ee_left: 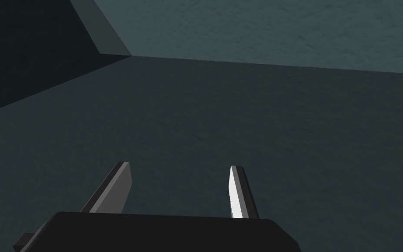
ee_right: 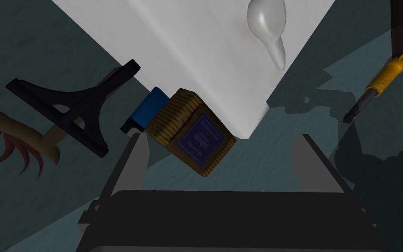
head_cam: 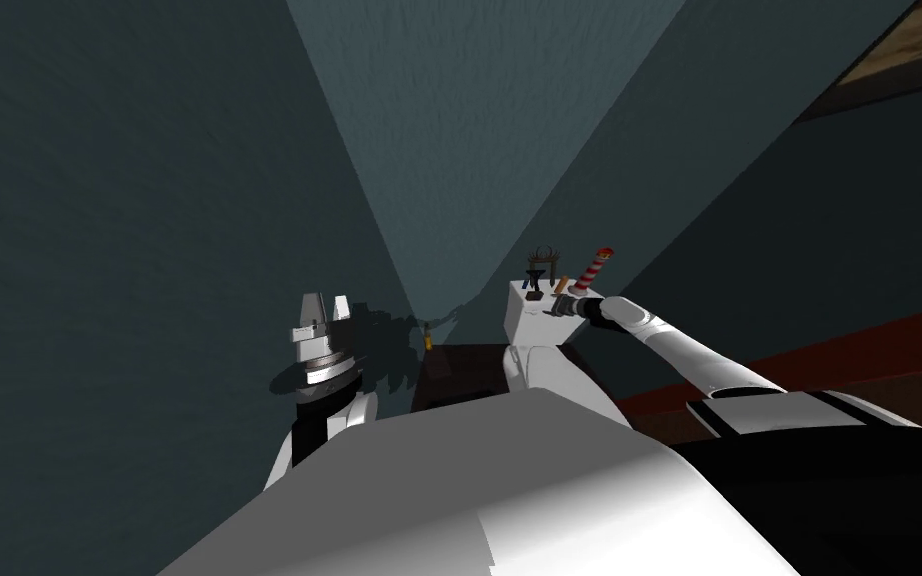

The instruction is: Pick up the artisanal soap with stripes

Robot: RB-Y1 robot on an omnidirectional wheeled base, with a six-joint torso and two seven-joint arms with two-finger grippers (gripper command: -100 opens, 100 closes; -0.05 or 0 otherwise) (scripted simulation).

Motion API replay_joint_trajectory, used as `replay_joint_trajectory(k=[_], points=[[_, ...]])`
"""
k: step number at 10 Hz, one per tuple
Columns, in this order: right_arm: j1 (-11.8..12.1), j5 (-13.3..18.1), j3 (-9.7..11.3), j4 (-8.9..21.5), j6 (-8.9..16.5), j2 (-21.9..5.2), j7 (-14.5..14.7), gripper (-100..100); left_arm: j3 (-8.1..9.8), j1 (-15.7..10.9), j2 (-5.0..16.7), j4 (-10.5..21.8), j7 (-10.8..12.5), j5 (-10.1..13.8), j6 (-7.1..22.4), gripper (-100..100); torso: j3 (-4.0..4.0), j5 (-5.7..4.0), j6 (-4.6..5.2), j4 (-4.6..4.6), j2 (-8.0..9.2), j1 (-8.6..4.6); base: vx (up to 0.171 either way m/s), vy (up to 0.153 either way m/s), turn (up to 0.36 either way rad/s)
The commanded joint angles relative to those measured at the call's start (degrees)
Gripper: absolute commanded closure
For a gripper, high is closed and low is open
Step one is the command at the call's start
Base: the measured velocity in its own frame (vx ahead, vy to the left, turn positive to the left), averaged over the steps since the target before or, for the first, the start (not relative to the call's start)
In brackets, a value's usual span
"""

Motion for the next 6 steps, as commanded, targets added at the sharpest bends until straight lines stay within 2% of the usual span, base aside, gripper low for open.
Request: replay_joint_trajectory(k=[1,2,3,4,5,6], points=[[-1.5,1.8,0.2,2.9,-0.3,-0.5,1.2,-100,0.0,0.0,0.0,0.0,0.0,0.0,0.0,0,0.0,0.0,0.0,0.0,0.0,0.0,-0.054,0.026,0.104],[-1.5,1.8,0.2,3.2,-0.3,-0.5,1.2,-100,0.0,0.0,0.0,0.0,0.0,0.0,0.0,0,0.0,-0.02,0.06,0.0,0.0,-0.03,-0.018,0.008,-0.019],[-3.0,4.6,0.4,5.3,-0.3,-1.9,2.0,-100,0.01,0.0,0.0,0.0,0.0,0.0,0.0,0,-0.04,-0.03,0.08,-0.01,-0.08,-0.09,-0.035,0.023,0.236],[-3.0,4.8,0.4,6.0,-0.3,-1.9,2.0,-100,0.0,0.0,0.0,0.0,0.0,0.0,0.0,0,-0.05,-0.02,-0.01,-0.02,-0.09,-0.05,-0.038,0.022,0.149],[-4.4,7.2,0.7,8.0,-0.2,-3.0,2.8,-100,0.01,0.0,0.0,0.0,0.0,0.0,0.0,0,-0.04,-0.02,0.06,-0.02,-0.07,-0.05,-0.055,0.031,0.204],[-4.4,7.6,0.7,8.9,-0.2,-3.0,2.8,-100,0.0,0.0,0.0,0.0,0.0,0.0,0.0,0,-0.02,-0.01,0.01,-0.01,-0.03,-0.02,-0.043,0.028,0.103]])
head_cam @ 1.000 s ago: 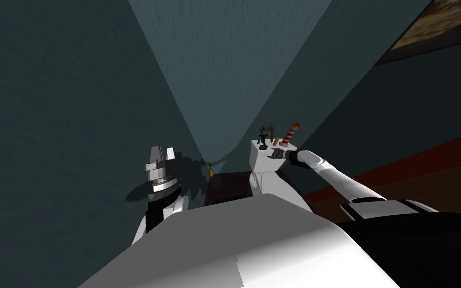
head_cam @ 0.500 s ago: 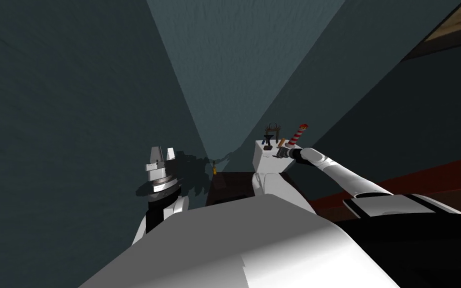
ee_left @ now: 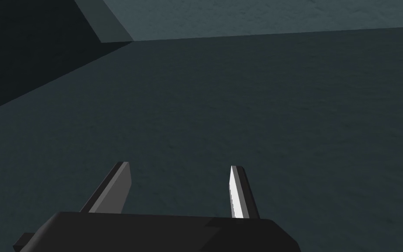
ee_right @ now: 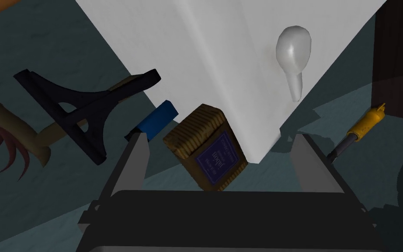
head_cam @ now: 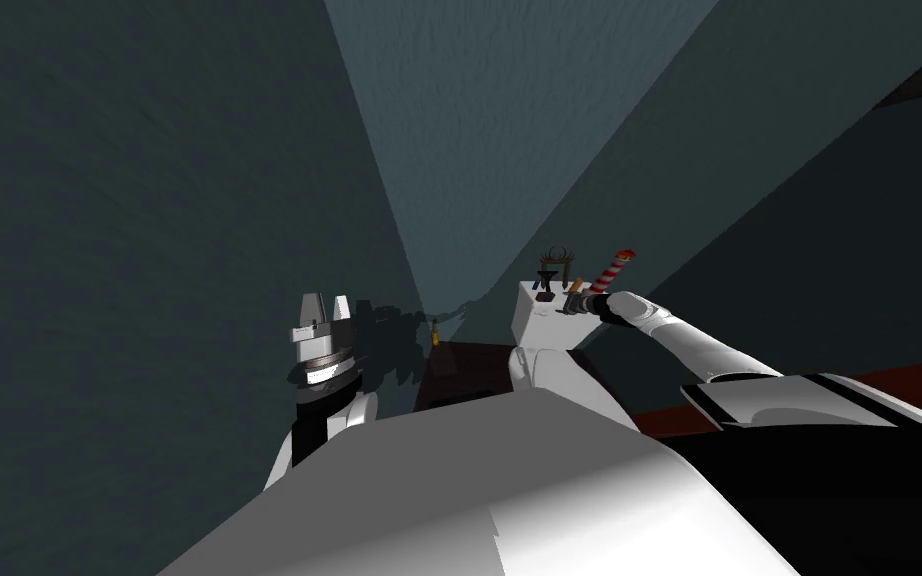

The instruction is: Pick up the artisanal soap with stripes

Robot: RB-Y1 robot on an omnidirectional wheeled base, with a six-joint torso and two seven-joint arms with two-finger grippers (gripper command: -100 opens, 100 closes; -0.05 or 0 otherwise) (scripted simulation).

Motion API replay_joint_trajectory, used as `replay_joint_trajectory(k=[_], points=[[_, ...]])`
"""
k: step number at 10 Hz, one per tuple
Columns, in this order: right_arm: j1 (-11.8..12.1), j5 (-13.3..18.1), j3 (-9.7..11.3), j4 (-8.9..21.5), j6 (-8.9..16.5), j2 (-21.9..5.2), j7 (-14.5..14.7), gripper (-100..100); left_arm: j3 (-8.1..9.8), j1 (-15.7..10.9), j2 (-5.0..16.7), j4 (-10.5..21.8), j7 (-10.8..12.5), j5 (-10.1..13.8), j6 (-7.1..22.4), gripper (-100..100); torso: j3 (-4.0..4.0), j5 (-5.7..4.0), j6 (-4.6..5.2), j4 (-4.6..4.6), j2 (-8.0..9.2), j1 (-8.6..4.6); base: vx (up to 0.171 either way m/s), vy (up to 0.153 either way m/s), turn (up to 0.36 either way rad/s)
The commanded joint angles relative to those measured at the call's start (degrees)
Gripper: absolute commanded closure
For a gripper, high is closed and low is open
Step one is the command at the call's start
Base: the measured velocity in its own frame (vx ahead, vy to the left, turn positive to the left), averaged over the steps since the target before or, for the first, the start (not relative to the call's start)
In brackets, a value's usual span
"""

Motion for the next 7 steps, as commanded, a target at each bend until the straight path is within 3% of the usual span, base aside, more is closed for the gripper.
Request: replay_joint_trajectory(k=[1,2,3,4,7], points=[[-1.0,2.9,0.4,2.3,0.3,-1.4,-0.1,-100,0.0,0.0,0.0,0.0,0.0,0.0,0.0,0,0.0,0.0,0.0,0.0,0.0,0.0,-0.044,0.043,0.194],[-1.0,3.7,0.4,2.3,0.3,-1.4,-0.1,-100,0.0,0.0,0.0,0.0,0.0,0.0,0.0,0,0.0,0.02,-0.05,0.0,0.0,0.05,-0.031,0.029,0.104],[-2.4,5.6,0.8,4.9,0.5,-2.3,0.7,-100,0.0,0.0,0.0,0.0,0.0,0.0,0.0,0,-0.01,0.01,0.0,0.0,-0.02,0.01,-0.04,0.041,0.193],[-2.4,6.2,0.8,4.9,0.5,-2.3,0.7,-100,0.0,0.0,0.0,0.0,0.0,0.0,0.0,0,-0.01,0.01,-0.05,0.0,-0.01,0.05,-0.031,0.029,0.103],[-4.9,10.6,1.6,9.2,0.9,-3.7,2.3,-100,0.0,0.0,0.0,0.0,0.0,0.0,0.0,0,-0.03,0.01,0.01,-0.01,-0.06,0.01,-0.03,0.037,0.145]])
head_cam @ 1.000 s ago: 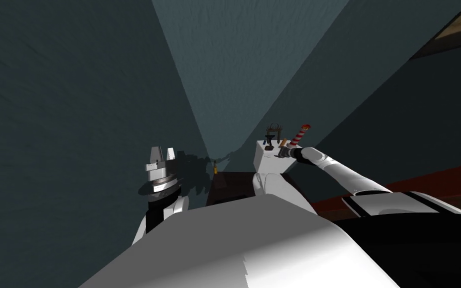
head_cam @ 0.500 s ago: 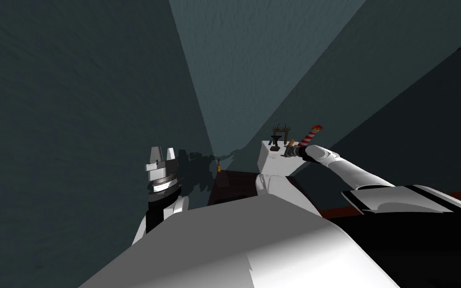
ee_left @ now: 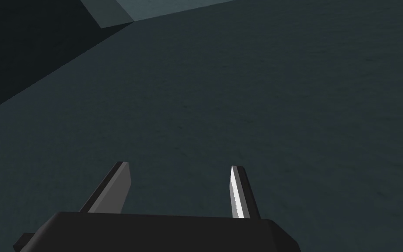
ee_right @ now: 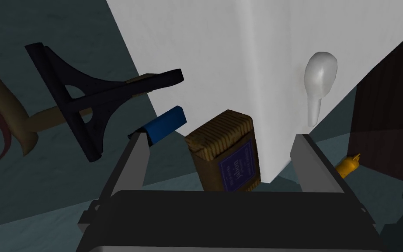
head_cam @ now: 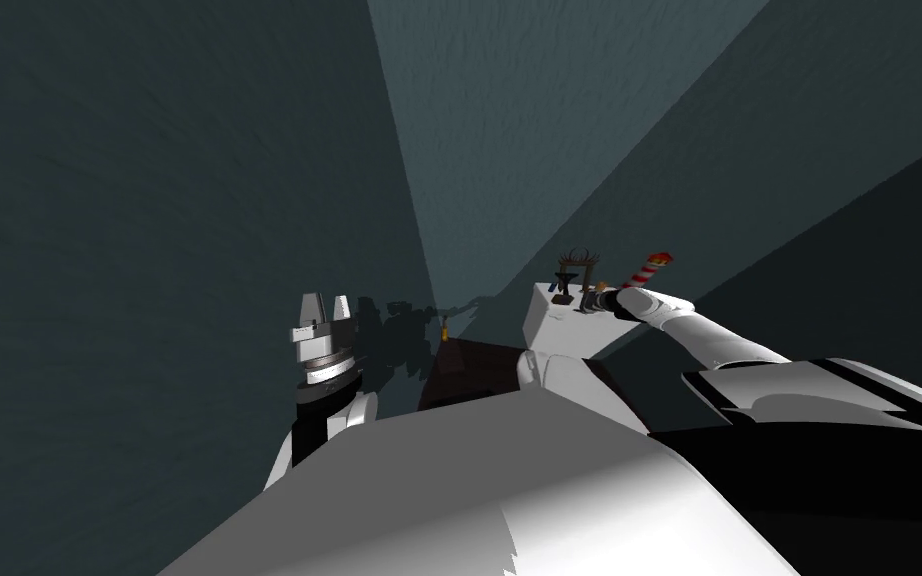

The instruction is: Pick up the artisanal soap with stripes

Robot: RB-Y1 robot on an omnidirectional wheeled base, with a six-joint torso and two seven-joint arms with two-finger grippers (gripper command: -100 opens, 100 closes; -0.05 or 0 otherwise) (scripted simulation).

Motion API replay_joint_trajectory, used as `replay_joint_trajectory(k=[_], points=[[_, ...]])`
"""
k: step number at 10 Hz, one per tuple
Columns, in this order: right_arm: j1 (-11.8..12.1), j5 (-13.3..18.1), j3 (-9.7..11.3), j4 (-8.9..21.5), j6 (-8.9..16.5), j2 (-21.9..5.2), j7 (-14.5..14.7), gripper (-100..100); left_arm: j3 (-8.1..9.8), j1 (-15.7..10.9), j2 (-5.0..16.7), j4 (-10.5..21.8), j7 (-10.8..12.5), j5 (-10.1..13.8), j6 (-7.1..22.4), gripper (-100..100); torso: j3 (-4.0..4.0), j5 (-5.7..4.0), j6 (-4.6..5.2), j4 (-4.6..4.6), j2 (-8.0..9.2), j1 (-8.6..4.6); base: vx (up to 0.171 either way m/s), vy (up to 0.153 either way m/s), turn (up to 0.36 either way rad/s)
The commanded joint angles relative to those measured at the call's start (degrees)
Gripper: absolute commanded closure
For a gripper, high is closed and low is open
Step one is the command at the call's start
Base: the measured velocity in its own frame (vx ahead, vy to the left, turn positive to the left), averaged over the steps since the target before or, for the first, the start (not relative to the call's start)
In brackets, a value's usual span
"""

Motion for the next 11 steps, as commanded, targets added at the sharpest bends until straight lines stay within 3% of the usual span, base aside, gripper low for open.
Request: replay_joint_trajectory(k=[1,7,11], points=[[-1.8,2.9,0.8,2.9,0.4,-0.7,1.0,-100,0.0,0.0,0.0,0.0,0.0,0.0,0.0,0,0.0,0.0,0.0,0.0,0.0,0.0,-0.054,0.064,0.31],[-5.7,10.0,3.1,11.9,1.4,-1.6,4.1,-100,0.0,0.0,0.0,0.0,0.0,0.0,0.0,0,-0.02,0.01,0.02,-0.01,-0.04,0.06,-0.02,0.051,0.155],[-6.7,11.8,4.2,14.6,1.8,-1.3,5.1,-100,0.01,0.0,0.0,0.0,0.0,0.0,0.0,0,-0.03,-0.01,0.05,-0.01,-0.07,-0.04,-0.007,0.039,0.07]])
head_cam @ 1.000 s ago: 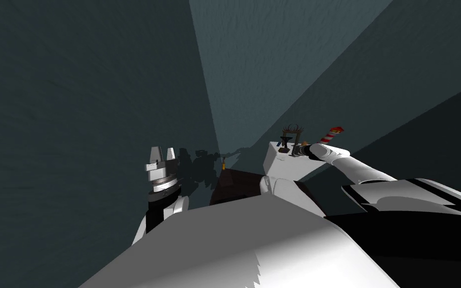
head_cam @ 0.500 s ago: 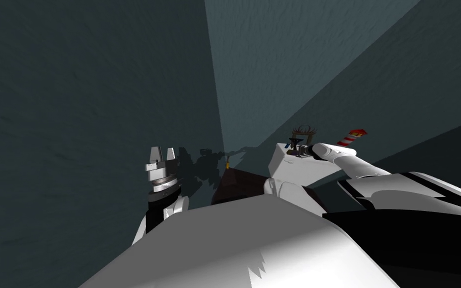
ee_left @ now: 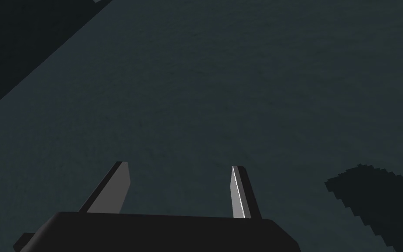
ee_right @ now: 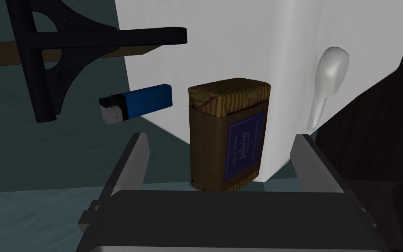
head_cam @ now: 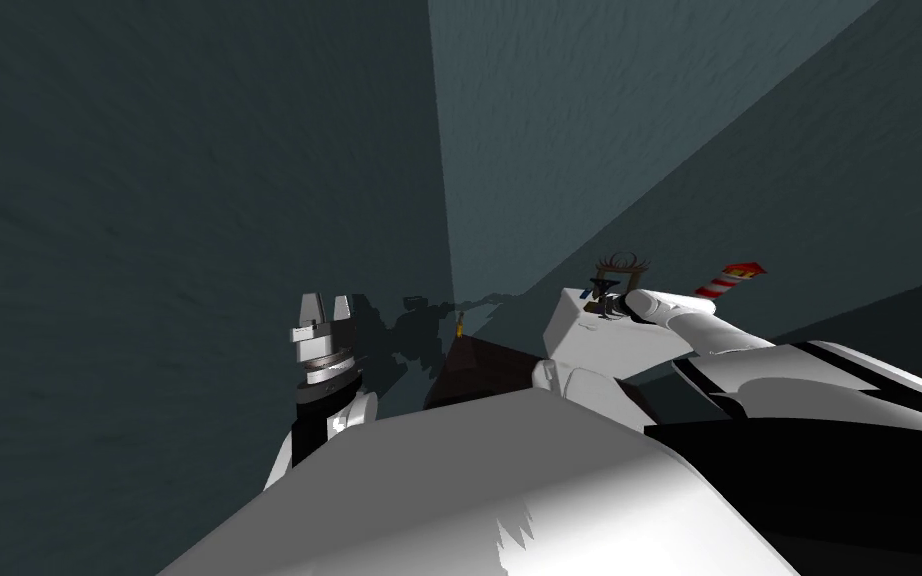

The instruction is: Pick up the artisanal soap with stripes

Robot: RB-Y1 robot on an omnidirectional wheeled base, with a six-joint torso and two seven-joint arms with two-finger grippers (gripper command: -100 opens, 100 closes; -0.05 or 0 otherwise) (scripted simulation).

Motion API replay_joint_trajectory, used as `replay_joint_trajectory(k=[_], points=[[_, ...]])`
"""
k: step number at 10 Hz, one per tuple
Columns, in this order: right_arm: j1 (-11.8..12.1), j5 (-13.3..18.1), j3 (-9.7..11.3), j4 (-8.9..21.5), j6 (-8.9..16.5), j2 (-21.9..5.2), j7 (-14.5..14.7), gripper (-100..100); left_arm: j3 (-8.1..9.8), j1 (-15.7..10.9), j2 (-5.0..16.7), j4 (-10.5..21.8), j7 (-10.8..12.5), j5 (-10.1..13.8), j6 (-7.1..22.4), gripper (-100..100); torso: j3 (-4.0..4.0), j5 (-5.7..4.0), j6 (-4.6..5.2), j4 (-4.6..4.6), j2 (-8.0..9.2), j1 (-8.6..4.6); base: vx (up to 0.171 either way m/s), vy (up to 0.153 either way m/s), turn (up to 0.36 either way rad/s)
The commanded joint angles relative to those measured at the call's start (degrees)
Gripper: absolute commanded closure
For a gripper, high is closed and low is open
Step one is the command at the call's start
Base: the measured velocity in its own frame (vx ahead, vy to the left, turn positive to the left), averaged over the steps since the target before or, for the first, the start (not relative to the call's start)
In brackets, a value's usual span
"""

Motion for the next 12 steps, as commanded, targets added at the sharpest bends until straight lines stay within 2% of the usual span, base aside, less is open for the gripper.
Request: replay_joint_trajectory(k=[1,2,3,6,7,8,11,12], points=[[0.0,0.0,0.0,0.0,0.0,0.0,0.0,-100,0.0,0.0,0.0,0.0,0.0,0.0,0.0,0,0.0,0.0,0.0,0.0,0.0,0.0,0.001,0.007,0.004],[0.0,0.0,0.0,0.0,0.0,0.0,0.0,0,0.0,0.0,0.0,0.0,0.0,0.0,0.0,0,0.0,-0.01,0.01,0.0,0.0,-0.05,0.0,0.0,0.0],[2.9,-2.8,2.9,0.3,2.3,-1.9,1.4,-100,0.0,0.0,0.0,0.0,0.0,0.0,0.0,0,0.0,-0.02,0.01,0.0,0.0,-0.08,-0.017,-0.002,0.259],[3.3,-7.4,3.1,0.3,2.3,-1.9,1.4,-100,0.0,0.0,0.0,0.0,0.0,0.0,0.0,0,0.05,-0.03,0.03,0.02,0.08,-0.14,-0.017,-0.008,0.044],[5.9,-9.3,5.9,0.6,4.7,-3.8,2.7,-100,0.0,0.0,0.0,0.0,0.0,0.0,0.0,0,0.03,-0.03,0.02,0.01,0.04,-0.12,-0.022,0.0,0.284],[6.6,-10.8,6.2,0.6,4.7,-3.8,2.7,-100,0.0,0.0,0.0,0.0,0.0,0.0,0.0,0,0.04,-0.02,-0.05,0.02,0.08,-0.1,-0.027,-0.012,0.147],[6.6,-14.9,6.2,0.6,4.7,-3.8,2.7,-100,0.0,0.0,0.0,0.0,0.0,0.0,0.0,0,0.02,-0.03,0.02,0.01,0.02,-0.12,-0.004,-0.003,-0.012],[9.5,-16.9,9.1,0.8,7.0,-5.6,4.1,-100,0.0,0.0,0.0,0.0,0.0,0.0,0.0,0,0.0,-0.02,0.02,0.0,0.0,-0.1,-0.017,-0.003,0.262]])
